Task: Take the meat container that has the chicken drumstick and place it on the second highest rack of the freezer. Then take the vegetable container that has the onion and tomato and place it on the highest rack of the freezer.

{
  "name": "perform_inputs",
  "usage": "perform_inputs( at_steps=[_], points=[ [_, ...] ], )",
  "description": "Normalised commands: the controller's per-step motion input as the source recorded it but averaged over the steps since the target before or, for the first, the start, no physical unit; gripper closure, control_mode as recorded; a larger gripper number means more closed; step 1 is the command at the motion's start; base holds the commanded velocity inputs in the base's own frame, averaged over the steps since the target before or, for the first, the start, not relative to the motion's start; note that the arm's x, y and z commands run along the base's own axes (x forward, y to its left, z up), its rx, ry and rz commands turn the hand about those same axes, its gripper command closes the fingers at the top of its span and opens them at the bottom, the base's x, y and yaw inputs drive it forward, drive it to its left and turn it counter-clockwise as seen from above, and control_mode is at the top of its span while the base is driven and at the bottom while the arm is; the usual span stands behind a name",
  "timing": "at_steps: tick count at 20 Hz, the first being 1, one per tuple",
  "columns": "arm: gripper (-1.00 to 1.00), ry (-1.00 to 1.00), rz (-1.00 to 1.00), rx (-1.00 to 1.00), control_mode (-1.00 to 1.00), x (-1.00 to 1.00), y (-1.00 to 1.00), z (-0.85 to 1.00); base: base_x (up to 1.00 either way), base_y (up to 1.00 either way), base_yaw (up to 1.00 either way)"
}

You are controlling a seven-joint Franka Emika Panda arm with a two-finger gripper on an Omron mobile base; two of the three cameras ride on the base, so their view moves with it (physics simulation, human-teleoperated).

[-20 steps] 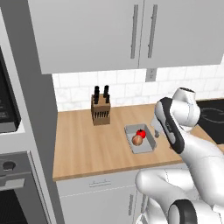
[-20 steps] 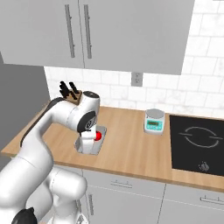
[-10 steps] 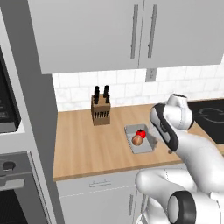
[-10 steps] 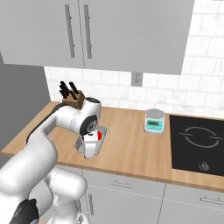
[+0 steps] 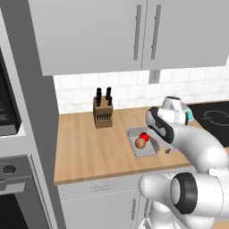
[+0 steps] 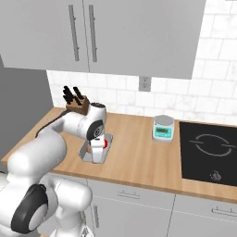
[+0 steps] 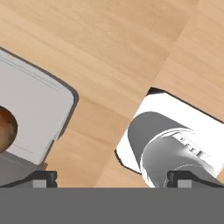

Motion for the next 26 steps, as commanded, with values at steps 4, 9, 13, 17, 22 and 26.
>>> perform_inputs(
  at_steps=[4, 9, 13, 17, 22, 26],
  points=[
    [-1.00, 0.01, 0.00, -0.01, -1.00, 0.04, 0.00, -0.29, 0.00, 0.00, 0.00],
    [-1.00, 0.00, 0.00, -0.03, -1.00, 0.22, 0.00, -0.11, 0.00, 0.00, 0.00],
    [-1.00, 0.00, 0.00, -0.05, -1.00, 0.15, 0.00, -0.30, 0.00, 0.00, 0.00],
    [-1.00, 0.00, 0.00, -0.04, -1.00, 0.16, 0.00, -0.31, 0.00, 0.00, 0.00],
    [-1.00, 0.00, 0.00, -0.03, -1.00, 0.16, 0.00, -0.33, 0.00, 0.00, 0.00],
    [-1.00, 0.00, 0.00, -0.01, -1.00, 0.27, 0.00, -0.17, 0.00, 0.00, 0.00]
  ],
)
